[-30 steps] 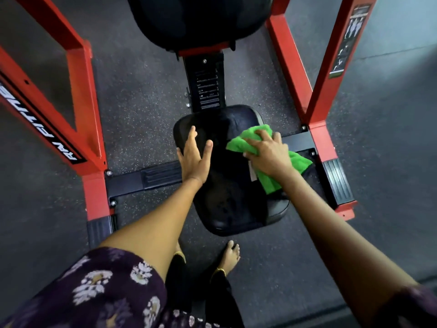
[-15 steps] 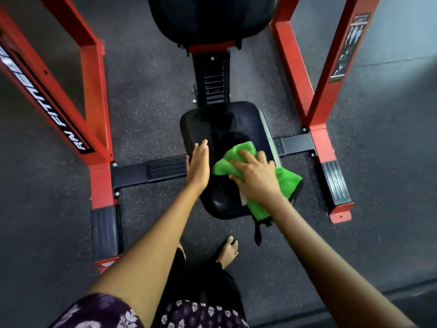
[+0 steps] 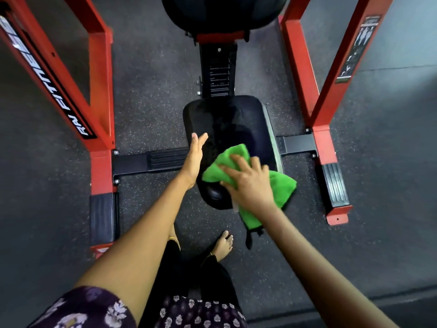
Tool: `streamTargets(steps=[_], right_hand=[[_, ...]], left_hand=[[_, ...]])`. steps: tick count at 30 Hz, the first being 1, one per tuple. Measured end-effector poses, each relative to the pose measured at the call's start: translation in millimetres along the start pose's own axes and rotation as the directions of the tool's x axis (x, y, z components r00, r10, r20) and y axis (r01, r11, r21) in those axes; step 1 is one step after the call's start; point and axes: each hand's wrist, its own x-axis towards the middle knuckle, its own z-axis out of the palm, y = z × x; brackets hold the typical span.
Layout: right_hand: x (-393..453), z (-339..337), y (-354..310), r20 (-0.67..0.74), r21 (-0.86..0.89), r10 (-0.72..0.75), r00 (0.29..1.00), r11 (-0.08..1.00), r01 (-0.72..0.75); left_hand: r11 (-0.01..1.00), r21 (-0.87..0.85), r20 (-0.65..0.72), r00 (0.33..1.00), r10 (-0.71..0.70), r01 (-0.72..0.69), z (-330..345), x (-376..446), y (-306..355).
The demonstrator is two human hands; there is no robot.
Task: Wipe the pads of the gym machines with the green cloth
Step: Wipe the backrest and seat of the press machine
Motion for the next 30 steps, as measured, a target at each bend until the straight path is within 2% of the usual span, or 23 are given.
streamTargets(steps=[3,5,6,7,8,9,10,11,12,14,16,18,19,20,22,23,24,25,27,28,30], right_hand=[[-26.8,2.9,6.5,0.025,0.007,-0.289,0.957,0.957,0.289],[-46.1,-0.5,37.1,0.04,0.022,-0.37,0.928,0.929,0.369],[-53.8,0.4,54.0,0.007,0.021,-0.33,0.944,0.944,0.33],[-57.6,0.0,68.6,-0.043,0.042,-0.217,0.975,0.975,0.219],[-57.8,0.0,78.5,-0.083,0.097,-0.032,0.996,0.994,0.04],[-55.6,1.2,82.7,-0.099,0.192,0.189,0.977,0.967,-0.167],[-52.9,3.6,79.7,-0.089,0.27,0.362,0.928,0.906,-0.327],[-51.1,5.6,70.0,-0.093,0.303,0.438,0.894,0.868,-0.393],[-50.6,8.7,56.0,-0.127,0.257,0.413,0.902,0.892,-0.372],[-52.4,13.0,27.7,-0.173,0.126,0.203,0.964,0.975,-0.183],[-56.2,15.0,18.2,-0.137,0.011,-0.014,0.991,1.0,0.016],[-54.6,11.8,31.7,-0.106,-0.043,-0.103,0.989,0.994,0.099],[-55.3,8.9,41.6,-0.084,-0.025,-0.046,0.995,0.999,0.044],[-54.6,1.6,49.8,-0.056,0.028,0.08,0.995,0.997,-0.078],[-52.4,-3.0,56.1,0.004,0.146,0.383,0.924,0.914,-0.379],[-50.9,-4.9,48.4,0.017,0.142,0.428,0.904,0.894,-0.426],[-50.6,-6.4,36.0,0.016,0.105,0.366,0.93,0.925,-0.366],[-47.0,-8.2,20.6,0.016,0.061,0.242,0.97,0.968,-0.243],[-36.1,-5.5,-0.2,0.054,-0.02,0.013,0.998,1.0,-0.012],[-29.7,-5.0,-8.1,0.066,-0.049,-0.055,0.996,0.997,0.058],[-12.1,-4.0,-17.1,0.119,-0.063,-0.089,0.989,0.993,0.097]], left_hand=[[0.998,-0.04,0.019,0.999,0.046,-0.045,-4.7,2.7,-5.9],[0.999,-0.011,0.028,0.999,0.036,-0.035,-4.9,0.6,-11.5],[0.999,-0.003,0.022,0.999,0.033,-0.033,-3.7,-1.4,-14.6],[0.999,0.001,0.022,0.999,0.044,-0.044,-1.9,-4.1,-17.4],[0.997,0.017,0.031,0.997,0.071,-0.071,-1.5,-5.5,-21.4],[0.994,0.039,0.029,0.995,0.098,-0.099,-1.2,-6.0,-25.5],[0.993,0.057,0.009,0.994,0.108,-0.108,-0.9,-5.3,-28.9],[0.993,0.062,-0.017,0.994,0.104,-0.103,-1.2,-2.7,-31.6],[0.994,0.051,-0.035,0.994,0.102,-0.1,-0.1,-1.9,-31.5],[0.992,0.036,-0.062,0.99,0.125,-0.123,1.7,1.3,-32.3],[0.99,0.051,-0.061,0.989,0.131,-0.128,1.3,1.9,-32.6],[0.991,0.064,-0.047,0.992,0.118,-0.115,0.0,0.2,-36.9],[0.992,0.063,-0.049,0.993,0.111,-0.108,0.1,-4.0,-40.2],[0.993,0.041,-0.072,0.991,0.11,-0.107,1.1,-9.9,-42.9],[0.995,-0.033,-0.114,0.989,0.091,-0.095,5.9,-20.5,-50.7],[0.992,-0.081,-0.125,0.989,0.083,-0.093,8.5,-26.0,-52.9],[0.985,-0.143,-0.129,0.988,0.082,-0.101,11.6,-31.4,-54.3],[0.971,-0.212,-0.15,0.986,0.076,-0.107,12.8,-35.7,-50.2],[0.938,-0.341,-0.148,0.989,0.006,-0.057,11.6,-43.6,-39.4],[0.91,-0.413,-0.134,0.991,-0.032,-0.027,7.5,-46.1,-36.8],[0.833,-0.553,-0.113,0.991,-0.073,-0.002,-0.4,-51.4,-35.7]])
